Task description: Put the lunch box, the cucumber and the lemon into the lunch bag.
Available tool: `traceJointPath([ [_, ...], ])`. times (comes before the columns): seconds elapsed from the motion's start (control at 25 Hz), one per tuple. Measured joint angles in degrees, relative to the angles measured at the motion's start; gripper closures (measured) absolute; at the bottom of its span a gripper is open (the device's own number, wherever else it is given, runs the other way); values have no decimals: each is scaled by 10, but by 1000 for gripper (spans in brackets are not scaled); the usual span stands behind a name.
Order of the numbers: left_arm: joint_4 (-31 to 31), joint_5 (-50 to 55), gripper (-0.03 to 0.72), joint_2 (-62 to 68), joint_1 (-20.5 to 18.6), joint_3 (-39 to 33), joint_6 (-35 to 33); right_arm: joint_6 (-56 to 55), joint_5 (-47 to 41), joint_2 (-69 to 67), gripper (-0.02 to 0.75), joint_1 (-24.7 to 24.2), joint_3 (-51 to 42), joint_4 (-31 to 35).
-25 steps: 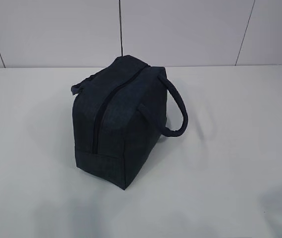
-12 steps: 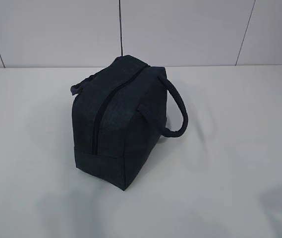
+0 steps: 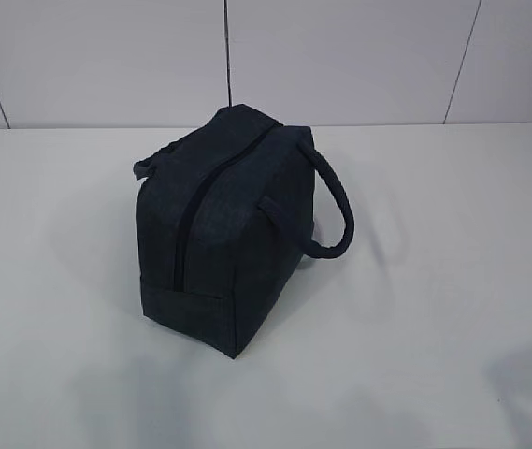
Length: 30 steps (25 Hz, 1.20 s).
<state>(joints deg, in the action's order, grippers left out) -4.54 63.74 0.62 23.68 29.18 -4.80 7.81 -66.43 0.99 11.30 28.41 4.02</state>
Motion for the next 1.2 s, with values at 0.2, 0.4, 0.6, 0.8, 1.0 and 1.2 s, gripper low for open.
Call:
traceJointPath([
  [0.2, 15, 0, 367, 0, -38, 0, 0, 0, 1, 0, 336, -13, 0, 0],
  [0.4, 18, 0, 367, 0, -129, 0, -1, 0, 3, 0, 336, -104, 0, 0],
  [0.6, 18, -1, 367, 0, -190, 0, -1, 0, 3, 0, 336, -164, 0, 0],
  [0.8, 18, -1, 367, 0, -193, 0, -1, 0, 3, 0, 336, -169, 0, 0],
  [1.0, 18, -1, 367, 0, -206, 0, -1, 0, 3, 0, 336, -170, 0, 0],
  [1.2, 18, -1, 367, 0, -223, 0, -1, 0, 5, 0, 336, -170, 0, 0],
])
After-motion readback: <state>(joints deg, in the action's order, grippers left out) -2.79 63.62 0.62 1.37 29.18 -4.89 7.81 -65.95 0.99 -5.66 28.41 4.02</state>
